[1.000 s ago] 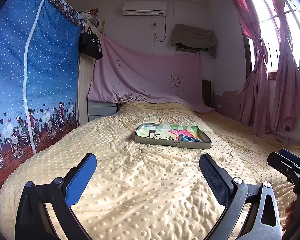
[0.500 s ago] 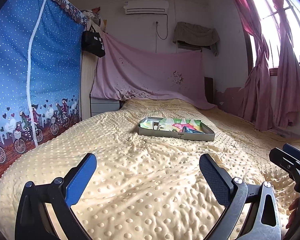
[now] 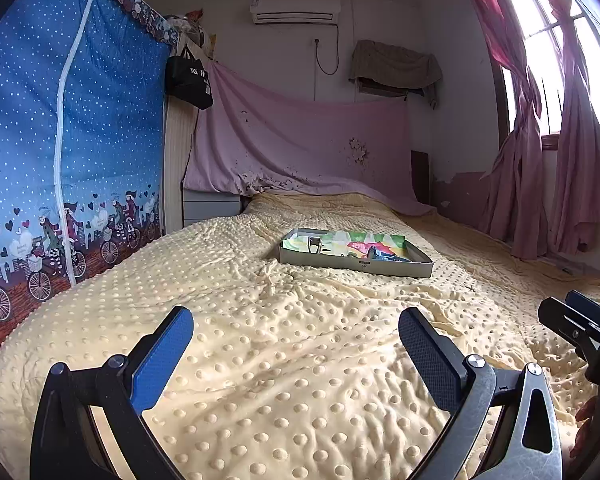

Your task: Organize jewelry

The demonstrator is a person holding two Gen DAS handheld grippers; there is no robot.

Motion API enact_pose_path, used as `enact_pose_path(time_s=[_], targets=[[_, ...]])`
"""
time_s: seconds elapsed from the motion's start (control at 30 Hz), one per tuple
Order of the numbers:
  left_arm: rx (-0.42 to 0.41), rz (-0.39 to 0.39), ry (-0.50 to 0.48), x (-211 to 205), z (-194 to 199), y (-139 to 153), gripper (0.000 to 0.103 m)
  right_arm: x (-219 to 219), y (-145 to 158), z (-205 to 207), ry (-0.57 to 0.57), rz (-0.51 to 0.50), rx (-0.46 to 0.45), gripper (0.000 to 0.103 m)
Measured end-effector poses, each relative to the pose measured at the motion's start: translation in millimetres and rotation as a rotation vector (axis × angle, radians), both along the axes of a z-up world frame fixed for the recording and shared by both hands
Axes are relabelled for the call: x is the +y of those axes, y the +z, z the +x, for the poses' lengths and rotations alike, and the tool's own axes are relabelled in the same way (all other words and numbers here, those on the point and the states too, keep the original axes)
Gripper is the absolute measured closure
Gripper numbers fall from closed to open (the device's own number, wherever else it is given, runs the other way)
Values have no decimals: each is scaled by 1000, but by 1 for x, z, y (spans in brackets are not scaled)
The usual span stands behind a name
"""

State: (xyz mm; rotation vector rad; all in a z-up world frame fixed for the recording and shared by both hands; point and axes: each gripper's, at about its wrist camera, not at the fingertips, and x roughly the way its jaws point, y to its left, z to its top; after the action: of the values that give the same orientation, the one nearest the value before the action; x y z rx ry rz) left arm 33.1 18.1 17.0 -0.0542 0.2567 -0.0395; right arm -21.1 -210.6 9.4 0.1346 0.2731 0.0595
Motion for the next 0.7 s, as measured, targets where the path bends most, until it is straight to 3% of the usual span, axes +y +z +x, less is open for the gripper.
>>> enact_pose_path(time_s=[0.7], targets=[[-10,2,16,3,-1,0,0,2,-1,1,8,-6,1,1]])
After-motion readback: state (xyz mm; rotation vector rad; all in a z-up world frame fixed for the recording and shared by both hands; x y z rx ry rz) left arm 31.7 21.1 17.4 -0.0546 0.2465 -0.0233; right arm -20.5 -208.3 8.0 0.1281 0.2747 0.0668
